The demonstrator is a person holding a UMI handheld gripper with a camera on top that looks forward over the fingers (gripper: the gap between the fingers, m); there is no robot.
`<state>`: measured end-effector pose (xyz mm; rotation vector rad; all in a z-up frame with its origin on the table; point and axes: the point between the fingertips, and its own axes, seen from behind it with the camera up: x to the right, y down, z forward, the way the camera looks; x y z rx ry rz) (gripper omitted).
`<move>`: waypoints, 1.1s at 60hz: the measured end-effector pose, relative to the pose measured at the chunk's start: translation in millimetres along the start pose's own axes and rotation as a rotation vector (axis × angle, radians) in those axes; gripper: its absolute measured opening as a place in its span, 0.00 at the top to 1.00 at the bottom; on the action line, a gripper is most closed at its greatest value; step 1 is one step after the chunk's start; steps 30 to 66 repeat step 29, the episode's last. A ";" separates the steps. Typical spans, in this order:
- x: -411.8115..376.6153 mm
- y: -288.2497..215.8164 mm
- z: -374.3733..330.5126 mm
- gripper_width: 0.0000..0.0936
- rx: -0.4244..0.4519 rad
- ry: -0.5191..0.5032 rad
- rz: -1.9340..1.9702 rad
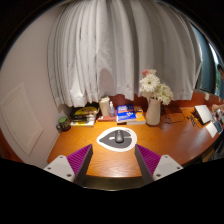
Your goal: Arrange mouse
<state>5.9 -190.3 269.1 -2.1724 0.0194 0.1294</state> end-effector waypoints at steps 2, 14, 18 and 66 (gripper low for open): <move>2.3 -0.5 -9.2 0.10 0.008 0.006 -0.002; 0.3 -5.2 -46.6 0.10 0.049 0.013 -0.009; -2.6 -1.4 -51.2 0.10 0.040 0.011 -0.007; -6.2 -0.1 -56.9 0.09 0.044 0.010 -0.015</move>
